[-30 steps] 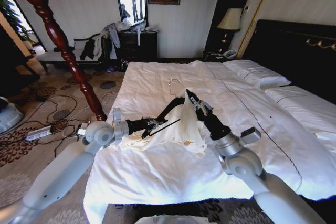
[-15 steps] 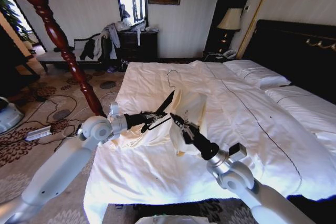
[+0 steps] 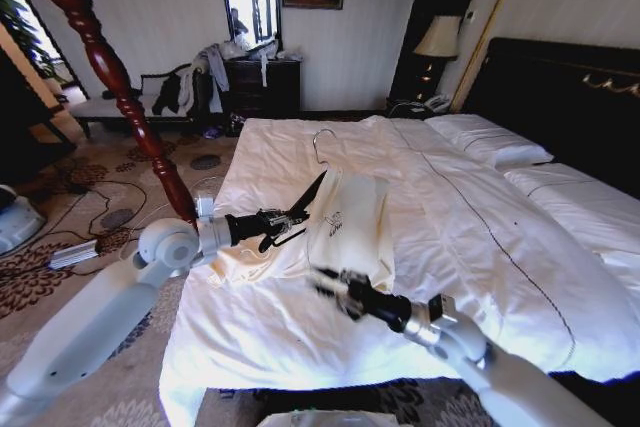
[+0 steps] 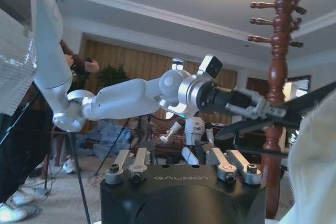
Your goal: Pick up the clothes from the bed and hang them on the clothes hanger.
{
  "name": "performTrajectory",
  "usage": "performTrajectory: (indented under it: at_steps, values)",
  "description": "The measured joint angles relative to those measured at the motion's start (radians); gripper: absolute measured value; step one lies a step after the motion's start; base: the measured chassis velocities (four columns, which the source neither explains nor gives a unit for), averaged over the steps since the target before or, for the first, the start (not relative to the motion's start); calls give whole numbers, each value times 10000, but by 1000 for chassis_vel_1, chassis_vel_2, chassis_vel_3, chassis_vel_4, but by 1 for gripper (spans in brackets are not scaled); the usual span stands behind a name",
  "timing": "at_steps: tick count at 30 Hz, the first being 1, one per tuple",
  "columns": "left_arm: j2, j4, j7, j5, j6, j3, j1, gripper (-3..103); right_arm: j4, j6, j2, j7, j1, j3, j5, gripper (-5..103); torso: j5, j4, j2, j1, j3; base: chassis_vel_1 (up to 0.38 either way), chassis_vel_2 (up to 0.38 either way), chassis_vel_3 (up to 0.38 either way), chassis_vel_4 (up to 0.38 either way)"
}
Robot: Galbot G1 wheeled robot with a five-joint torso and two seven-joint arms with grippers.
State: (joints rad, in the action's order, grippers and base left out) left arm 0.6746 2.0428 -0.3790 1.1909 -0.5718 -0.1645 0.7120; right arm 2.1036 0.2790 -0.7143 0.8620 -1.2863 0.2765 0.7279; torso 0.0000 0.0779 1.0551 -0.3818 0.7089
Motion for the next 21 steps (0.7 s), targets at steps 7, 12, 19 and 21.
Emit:
performTrajectory:
  at_steps: [7,12,19,21]
  values:
    - [-349,311,-315,-217,-7,-134,503,18,483,-554,605,-1572,1213,1103,5065,71,-1,2,0,-1,1,0,0,0,0]
    - [-495,765,-674,-556,47,-139,906,18,96,-808,1644,-1154,2250,1542,6941,86,0,-2,1,2,-1,0,0,0,0]
    - [-648,1321,-1224,-1335,312,-107,1593,18,-2916,-3435,2793,5116,4067,1804,5570,100,3,-2,0,1,0,0,0,0,0]
    - [-648,1469,-1463,-1567,403,-107,1727,18,-3590,-3714,2972,5846,4305,1653,4900,100,0,1,1,-2,1,0,0,0,0]
